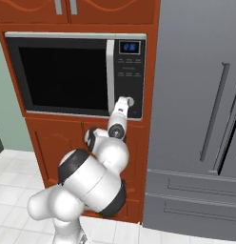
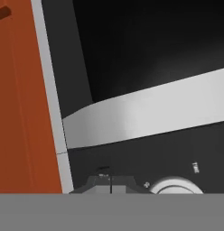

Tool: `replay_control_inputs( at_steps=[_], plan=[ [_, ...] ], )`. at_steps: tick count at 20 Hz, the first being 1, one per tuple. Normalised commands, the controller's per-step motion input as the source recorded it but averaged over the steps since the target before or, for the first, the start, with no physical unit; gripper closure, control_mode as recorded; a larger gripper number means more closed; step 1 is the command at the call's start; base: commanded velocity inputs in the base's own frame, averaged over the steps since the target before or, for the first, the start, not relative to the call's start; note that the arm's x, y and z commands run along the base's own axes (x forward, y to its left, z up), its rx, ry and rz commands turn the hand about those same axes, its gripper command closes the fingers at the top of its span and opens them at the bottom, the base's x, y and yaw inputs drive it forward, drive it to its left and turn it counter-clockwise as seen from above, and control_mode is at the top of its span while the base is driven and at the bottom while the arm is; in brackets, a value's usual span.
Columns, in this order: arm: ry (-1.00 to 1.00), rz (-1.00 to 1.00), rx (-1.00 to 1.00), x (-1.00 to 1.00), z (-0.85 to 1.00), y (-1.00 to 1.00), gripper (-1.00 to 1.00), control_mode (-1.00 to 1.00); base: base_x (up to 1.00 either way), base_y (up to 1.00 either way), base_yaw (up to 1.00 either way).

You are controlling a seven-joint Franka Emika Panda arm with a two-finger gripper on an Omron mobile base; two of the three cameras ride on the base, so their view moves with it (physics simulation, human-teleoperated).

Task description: Pick the lime from the sink and place it in the bowl. Then pick the bowl and place it in the microwave. Then close the microwave door and press the start button.

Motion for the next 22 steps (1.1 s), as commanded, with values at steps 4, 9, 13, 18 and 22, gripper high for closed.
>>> replay_control_inputs(
  at_steps=[4,9,13,18,22],
  plan=[
    [0.0,0.0,0.0,0.34,0.0,0.0,1.0,-1.0,0.0,0.0,0.0],
    [0.0,0.0,0.0,0.26,-0.12,-0.01,1.0,-1.0,0.0,0.0,0.0],
    [0.0,0.0,0.0,0.14,-0.2,-0.01,1.0,-1.0,0.0,0.0,0.0],
    [-0.01,0.0,0.0,0.19,-0.12,-0.05,1.0,-1.0,0.0,0.0,0.0],
    [0.0,0.0,0.0,0.42,0.0,-0.09,1.0,-1.0,0.0,0.0,0.0]
  ],
)
